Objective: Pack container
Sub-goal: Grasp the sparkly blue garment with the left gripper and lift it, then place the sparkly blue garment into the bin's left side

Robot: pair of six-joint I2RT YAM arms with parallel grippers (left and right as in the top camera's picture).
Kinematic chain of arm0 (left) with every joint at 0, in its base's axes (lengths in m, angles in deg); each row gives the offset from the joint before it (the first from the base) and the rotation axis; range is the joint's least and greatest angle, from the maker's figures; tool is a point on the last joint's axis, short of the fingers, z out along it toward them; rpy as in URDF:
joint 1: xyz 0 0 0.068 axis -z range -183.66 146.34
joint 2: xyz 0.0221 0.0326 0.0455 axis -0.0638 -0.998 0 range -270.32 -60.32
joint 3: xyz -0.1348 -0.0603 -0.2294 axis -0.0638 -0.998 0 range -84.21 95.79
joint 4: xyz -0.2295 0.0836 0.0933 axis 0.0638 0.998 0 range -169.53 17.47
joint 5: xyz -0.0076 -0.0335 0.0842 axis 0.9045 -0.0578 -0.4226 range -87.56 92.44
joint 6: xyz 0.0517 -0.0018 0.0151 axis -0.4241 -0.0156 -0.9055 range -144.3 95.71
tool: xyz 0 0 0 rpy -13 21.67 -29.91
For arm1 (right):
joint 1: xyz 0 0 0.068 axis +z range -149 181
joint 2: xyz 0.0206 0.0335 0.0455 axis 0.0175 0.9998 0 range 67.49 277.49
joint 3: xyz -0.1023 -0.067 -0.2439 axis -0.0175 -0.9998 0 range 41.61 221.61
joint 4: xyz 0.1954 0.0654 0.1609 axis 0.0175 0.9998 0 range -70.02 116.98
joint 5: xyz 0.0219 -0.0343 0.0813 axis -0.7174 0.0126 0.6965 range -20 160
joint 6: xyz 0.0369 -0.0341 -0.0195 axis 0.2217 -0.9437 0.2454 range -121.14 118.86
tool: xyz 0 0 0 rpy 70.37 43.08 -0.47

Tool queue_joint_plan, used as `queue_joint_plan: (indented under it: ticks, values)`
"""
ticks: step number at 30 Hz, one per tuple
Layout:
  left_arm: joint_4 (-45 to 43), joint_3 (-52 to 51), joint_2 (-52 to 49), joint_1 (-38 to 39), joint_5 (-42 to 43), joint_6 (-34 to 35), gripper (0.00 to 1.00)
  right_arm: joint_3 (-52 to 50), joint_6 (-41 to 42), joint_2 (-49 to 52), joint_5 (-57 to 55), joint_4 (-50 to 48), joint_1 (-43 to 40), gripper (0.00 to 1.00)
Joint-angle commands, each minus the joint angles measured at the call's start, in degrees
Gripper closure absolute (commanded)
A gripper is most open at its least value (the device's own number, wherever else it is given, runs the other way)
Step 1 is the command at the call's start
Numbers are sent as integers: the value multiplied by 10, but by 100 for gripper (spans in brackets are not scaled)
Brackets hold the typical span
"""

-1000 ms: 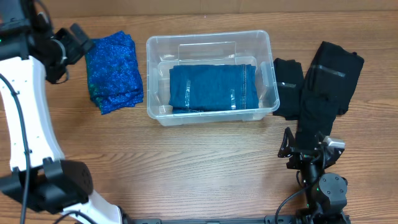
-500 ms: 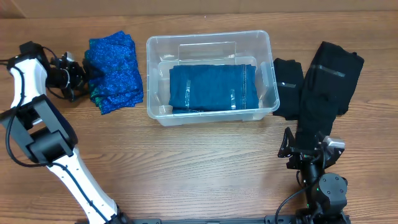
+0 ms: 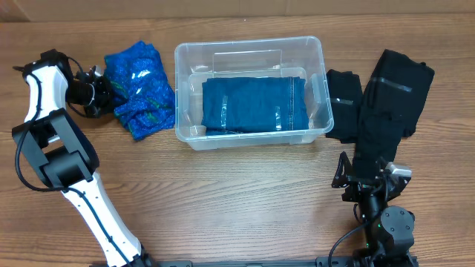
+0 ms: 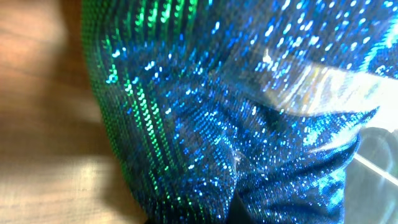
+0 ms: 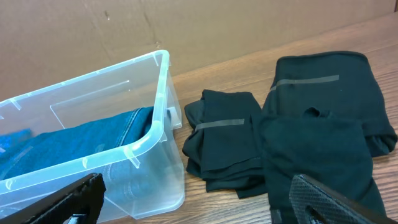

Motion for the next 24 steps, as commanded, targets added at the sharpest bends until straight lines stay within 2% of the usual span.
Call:
queue_joint_plan:
  ticks: [1,2,7,13,16,20,24]
  values:
    - [94,102,43,2,7,-28,96,-2,2,-5,3,-3,-4,0]
    - [132,137,70,8,35,-35,96,-2,2,-5,3,-3,-4,0]
    - [220,236,212,60,40,-27,96,-2,2,-5,3,-3,-4,0]
    - [186,247,368,195,26,53,96,-2,2,-5,3,-3,-4,0]
    - [129,247,388,305,-54,116,96,-2,2,-5,3,-3,-4,0]
    - [73,244,345,423,-257,226,96,-2,2,-5,3,-3,-4,0]
    - [62,238,260,470,-312,313,96,-2,2,-5,3,-3,-4,0]
